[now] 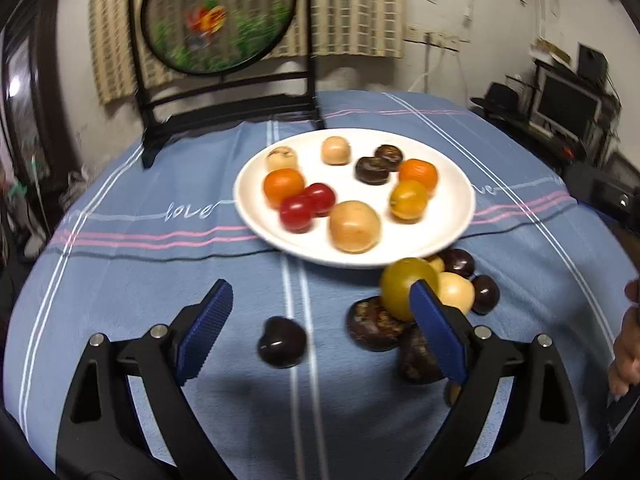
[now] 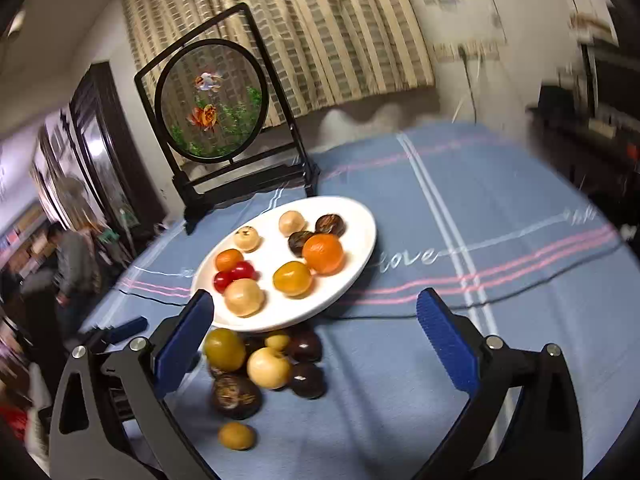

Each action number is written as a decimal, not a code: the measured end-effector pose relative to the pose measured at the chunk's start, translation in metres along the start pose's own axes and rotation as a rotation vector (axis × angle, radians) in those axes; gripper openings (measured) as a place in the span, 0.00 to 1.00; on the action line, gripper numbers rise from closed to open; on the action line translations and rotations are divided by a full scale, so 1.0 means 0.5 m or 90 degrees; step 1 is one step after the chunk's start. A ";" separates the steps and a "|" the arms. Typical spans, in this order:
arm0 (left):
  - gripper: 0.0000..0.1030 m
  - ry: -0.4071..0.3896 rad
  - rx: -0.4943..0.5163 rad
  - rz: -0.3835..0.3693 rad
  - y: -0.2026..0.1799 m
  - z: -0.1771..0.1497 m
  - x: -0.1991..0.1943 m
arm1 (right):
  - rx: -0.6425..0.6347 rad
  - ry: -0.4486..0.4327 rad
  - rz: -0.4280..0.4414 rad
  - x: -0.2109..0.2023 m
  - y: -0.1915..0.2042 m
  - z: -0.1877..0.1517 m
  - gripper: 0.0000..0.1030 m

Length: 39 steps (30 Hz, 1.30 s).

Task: Organize fruits
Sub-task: 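Withdraw both open grippers from the plate toward the fruit pile, then move the open left gripper to the olive-yellow fruit and close on it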

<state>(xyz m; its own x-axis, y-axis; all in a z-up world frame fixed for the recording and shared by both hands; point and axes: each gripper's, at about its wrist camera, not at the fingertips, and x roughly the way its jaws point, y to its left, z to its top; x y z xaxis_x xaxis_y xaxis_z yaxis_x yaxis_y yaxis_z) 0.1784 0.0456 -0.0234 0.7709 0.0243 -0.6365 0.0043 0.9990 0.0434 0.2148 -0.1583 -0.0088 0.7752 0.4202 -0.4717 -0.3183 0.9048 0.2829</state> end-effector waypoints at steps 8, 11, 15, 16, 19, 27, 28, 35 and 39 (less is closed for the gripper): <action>0.89 0.012 0.038 -0.014 -0.049 0.006 0.024 | 0.026 0.033 0.018 0.017 -0.019 0.000 0.99; 0.90 0.013 0.034 -0.001 -0.047 0.010 0.039 | 0.052 0.059 0.021 0.029 -0.030 -0.003 0.99; 0.91 0.017 0.027 -0.009 -0.036 0.009 0.039 | 0.073 0.083 0.031 0.037 -0.037 -0.009 0.99; 0.92 0.012 0.034 0.001 -0.035 0.008 0.033 | 0.076 0.085 0.034 0.038 -0.039 -0.010 0.99; 0.94 -0.007 0.028 0.061 -0.007 0.001 0.007 | 0.079 0.083 0.036 0.034 -0.040 -0.010 0.99; 0.93 -0.002 -0.062 0.039 0.073 -0.017 -0.021 | 0.092 0.084 0.047 0.029 -0.044 -0.009 0.99; 0.93 0.000 -0.046 0.036 0.060 -0.017 -0.018 | 0.092 0.085 0.048 0.029 -0.043 -0.010 0.99; 0.93 0.010 0.036 0.021 -0.005 -0.020 0.005 | 0.097 0.093 0.046 0.034 -0.045 -0.010 0.99; 0.93 0.012 0.016 0.026 0.015 -0.019 0.002 | 0.100 0.098 0.043 0.036 -0.048 -0.010 0.99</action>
<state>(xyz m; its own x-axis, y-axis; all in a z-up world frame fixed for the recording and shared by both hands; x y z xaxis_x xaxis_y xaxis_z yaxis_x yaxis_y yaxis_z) 0.1731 0.0534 -0.0312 0.7588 0.0667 -0.6480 -0.0113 0.9959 0.0892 0.2335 -0.1722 -0.0285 0.6585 0.4958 -0.5662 -0.2679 0.8575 0.4393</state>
